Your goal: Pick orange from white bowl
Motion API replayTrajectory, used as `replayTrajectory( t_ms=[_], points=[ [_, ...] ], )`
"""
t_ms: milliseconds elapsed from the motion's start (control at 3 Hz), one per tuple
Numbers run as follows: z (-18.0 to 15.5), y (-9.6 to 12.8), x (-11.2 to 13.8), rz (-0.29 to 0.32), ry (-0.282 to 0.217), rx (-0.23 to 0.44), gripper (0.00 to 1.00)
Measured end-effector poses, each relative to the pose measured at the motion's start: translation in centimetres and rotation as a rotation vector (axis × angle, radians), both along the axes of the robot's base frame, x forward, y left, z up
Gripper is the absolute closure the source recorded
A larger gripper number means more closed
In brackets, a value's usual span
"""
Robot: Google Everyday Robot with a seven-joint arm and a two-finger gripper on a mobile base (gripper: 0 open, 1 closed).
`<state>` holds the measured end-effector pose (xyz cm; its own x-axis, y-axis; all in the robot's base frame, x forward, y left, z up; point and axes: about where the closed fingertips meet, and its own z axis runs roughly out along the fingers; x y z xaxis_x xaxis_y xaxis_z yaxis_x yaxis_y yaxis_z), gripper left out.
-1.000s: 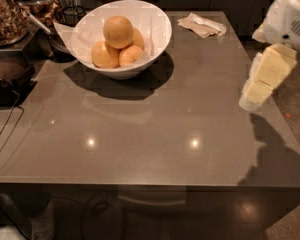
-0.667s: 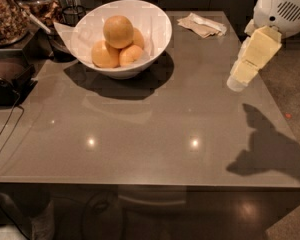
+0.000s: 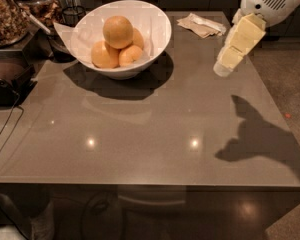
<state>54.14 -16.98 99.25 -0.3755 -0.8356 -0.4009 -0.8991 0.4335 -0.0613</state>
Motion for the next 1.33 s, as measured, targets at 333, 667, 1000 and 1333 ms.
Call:
replayTrajectory(
  t_ms=[333,667,1000,1333],
  points=[
    [0.3,2.4,1.8,0.034,-0.045,0.026,0.00],
    [0.8,4.9,3.7,0.071,-0.072,0.035,0.00],
    [1.0,7.7,6.1,0.117,-0.087,0.035,0.00],
    [1.0,7.8,6.3,0.117,-0.091,0.040,0.00]
  ],
)
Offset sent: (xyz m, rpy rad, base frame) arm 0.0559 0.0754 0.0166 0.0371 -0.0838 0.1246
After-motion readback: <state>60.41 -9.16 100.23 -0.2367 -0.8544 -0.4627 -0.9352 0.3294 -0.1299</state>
